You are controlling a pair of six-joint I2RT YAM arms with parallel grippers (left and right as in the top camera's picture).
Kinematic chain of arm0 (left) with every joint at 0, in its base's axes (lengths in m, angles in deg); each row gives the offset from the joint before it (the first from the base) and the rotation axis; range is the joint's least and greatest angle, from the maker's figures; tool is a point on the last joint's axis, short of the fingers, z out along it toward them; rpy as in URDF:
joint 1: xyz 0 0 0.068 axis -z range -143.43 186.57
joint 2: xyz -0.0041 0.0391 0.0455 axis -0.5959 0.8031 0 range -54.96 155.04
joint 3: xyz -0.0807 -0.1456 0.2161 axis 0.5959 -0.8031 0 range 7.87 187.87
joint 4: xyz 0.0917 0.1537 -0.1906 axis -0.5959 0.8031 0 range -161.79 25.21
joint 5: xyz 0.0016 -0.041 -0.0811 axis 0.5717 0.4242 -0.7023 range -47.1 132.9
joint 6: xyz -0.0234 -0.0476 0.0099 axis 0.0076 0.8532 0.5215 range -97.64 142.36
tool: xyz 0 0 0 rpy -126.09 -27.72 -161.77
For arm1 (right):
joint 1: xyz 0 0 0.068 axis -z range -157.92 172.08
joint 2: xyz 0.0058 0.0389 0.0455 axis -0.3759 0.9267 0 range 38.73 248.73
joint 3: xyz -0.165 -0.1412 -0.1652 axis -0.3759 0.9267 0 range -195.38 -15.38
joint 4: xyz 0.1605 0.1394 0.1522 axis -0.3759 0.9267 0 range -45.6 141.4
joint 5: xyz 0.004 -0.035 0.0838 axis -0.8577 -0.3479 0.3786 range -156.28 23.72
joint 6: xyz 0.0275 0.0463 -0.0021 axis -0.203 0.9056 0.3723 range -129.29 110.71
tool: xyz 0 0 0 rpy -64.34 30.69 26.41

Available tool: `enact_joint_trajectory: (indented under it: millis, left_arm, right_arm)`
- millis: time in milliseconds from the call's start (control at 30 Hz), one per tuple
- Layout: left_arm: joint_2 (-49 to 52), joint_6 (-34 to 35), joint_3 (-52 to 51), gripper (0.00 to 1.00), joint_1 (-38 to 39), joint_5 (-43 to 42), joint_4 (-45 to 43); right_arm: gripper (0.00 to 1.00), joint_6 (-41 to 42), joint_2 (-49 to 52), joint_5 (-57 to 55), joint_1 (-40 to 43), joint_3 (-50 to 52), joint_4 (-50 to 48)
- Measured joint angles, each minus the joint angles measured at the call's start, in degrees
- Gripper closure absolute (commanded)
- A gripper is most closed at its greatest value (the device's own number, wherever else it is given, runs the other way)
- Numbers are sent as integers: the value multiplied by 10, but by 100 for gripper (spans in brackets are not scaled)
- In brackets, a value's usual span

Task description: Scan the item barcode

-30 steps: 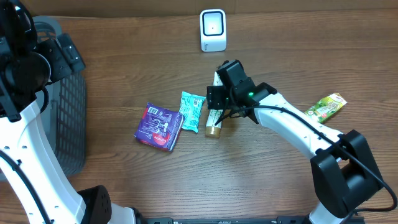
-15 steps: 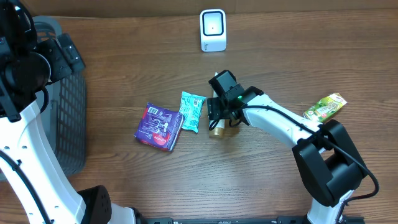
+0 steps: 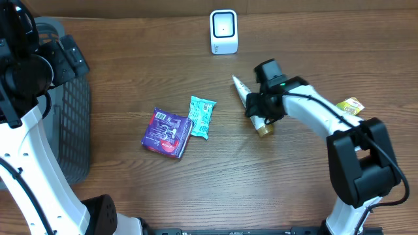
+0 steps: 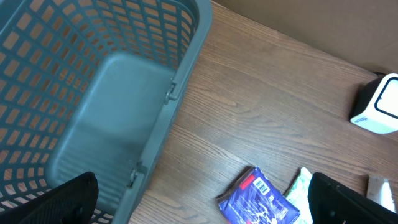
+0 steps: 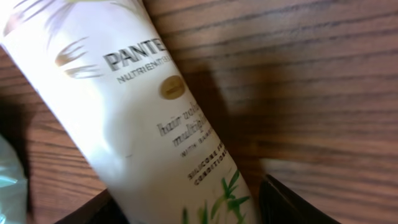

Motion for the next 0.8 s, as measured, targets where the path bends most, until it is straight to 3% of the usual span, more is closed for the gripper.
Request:
enact_joint_trajectory:
  millis: [367,567,800]
  left_arm:
    - [0,0,0,0,0,0,0]
    - [0,0,0,0,0,0,0]
    - [0,0,0,0,0,0,0]
  right_arm:
    - [37,-132,0,36,30,0,3]
    - [48,-142,0,32,31,0,-16]
    - [47,-132,0,38,41,0,-59]
